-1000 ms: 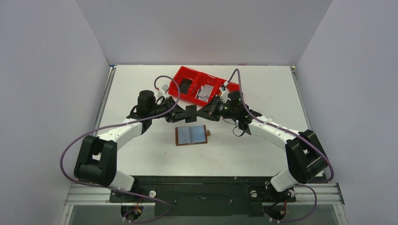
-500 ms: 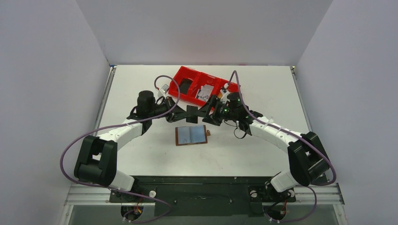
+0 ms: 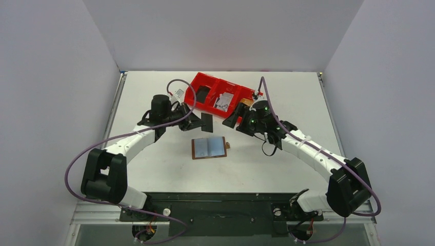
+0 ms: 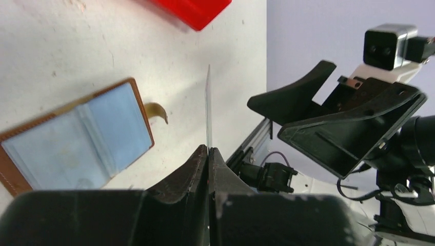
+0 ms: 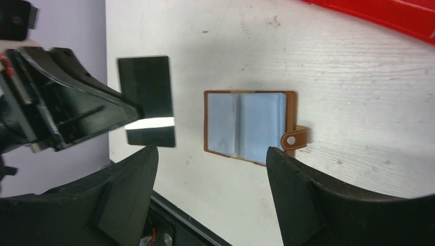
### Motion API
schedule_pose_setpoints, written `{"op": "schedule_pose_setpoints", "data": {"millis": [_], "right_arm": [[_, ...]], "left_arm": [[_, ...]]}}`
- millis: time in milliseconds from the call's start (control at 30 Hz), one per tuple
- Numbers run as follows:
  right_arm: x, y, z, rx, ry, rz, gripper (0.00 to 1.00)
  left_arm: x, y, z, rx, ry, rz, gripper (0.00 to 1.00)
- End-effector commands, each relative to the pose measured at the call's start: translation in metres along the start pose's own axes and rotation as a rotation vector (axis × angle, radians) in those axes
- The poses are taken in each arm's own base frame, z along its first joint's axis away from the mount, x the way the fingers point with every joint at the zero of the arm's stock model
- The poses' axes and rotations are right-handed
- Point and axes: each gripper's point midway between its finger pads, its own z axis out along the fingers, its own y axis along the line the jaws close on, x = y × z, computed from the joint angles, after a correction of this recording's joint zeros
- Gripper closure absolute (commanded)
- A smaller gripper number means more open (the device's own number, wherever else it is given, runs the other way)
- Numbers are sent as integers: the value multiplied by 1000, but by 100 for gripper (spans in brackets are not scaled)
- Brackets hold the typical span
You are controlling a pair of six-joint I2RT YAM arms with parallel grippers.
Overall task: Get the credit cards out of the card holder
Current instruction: Place the credit card in the storage box.
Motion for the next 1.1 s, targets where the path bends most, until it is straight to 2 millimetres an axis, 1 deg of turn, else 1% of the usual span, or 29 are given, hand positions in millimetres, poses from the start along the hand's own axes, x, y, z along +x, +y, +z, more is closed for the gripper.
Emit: {"op": "schedule_pose_setpoints", "data": {"millis": [0,33,67,100,133,167,200,233,267,300,333,367,400,433,467,500,567,600,633,667,700,733,767,800,833,867,900,933,1067], "right_arm": [[-24,-3,-18,68,-112,-54,27],[-25,-5,-18,77,-119,-61,27],[-25,-6,-20,83,-118,-64,27],[-25,-9,-21,92,-119,-70,27],[-25,-9,-23,92,-121,-73,27],[-24,-11,-23,101,-121,-78,27],[-24,-11,-25,102,-123,-80,27],[-23,-13,-26,108,-121,-82,27],[-23,-13,-27,106,-125,-84,27],[-22,-15,-28,112,-122,-85,27],[-22,-15,-29,110,-123,-86,27],[-20,-17,-30,115,-119,-88,27],[-20,-16,-32,112,-122,-92,27],[-20,-18,-33,118,-121,-92,27],[-20,-18,-35,118,-124,-95,27],[-19,-20,-36,123,-123,-96,27],[-20,-20,-40,126,-132,-98,27],[-20,-22,-41,132,-134,-100,27],[-20,-22,-43,133,-136,-100,27],[-19,-23,-43,138,-137,-100,27],[-20,-23,-45,137,-141,-100,27],[-19,-24,-46,140,-140,-100,27],[-19,-24,-47,138,-140,-101,27],[-19,-24,-47,139,-139,-100,27],[-18,-23,-48,138,-139,-100,27],[-19,-23,-49,137,-140,-100,27],[-18,-23,-49,138,-138,-100,28],[-18,-23,-50,140,-137,-100,28],[-18,-25,-54,151,-135,-104,28]], "left_arm": [[-44,-24,-5,-78,-118,166,100],[-46,-18,-3,-108,-109,172,100],[-58,-25,-3,-118,-138,195,100],[-62,-15,0,-163,-140,202,100],[-73,-24,0,-164,-159,225,100],[-78,-16,3,-200,-161,234,100],[-89,-25,3,-200,-182,258,100],[-94,-14,6,-239,-178,266,100],[-105,-24,7,-236,-197,290,100],[-109,-13,10,-275,-190,300,100],[-119,-21,11,-273,-205,341,100],[-123,-11,15,-306,-198,338,100],[-131,-17,15,-307,-208,371,100],[-137,-10,19,-328,-209,377,100],[-146,-14,19,-334,-220,404,100],[-152,-10,21,-353,-228,409,100],[-170,-18,21,-358,-256,452,100],[-172,-10,25,-379,-240,459,100],[-181,-15,24,-383,-258,475,100],[-183,-7,28,-400,-245,484,100],[-192,-10,27,-403,-263,496,100],[-193,-1,31,-416,-249,500,100],[-201,-4,31,-414,-261,510,100],[-202,6,37,-426,-245,515,100],[-208,3,38,-425,-255,526,100],[-209,13,45,-440,-234,530,100],[-213,11,47,-435,-237,546,100],[-215,19,52,-446,-227,555,100],[-227,26,66,-432,-232,597,100]]}}
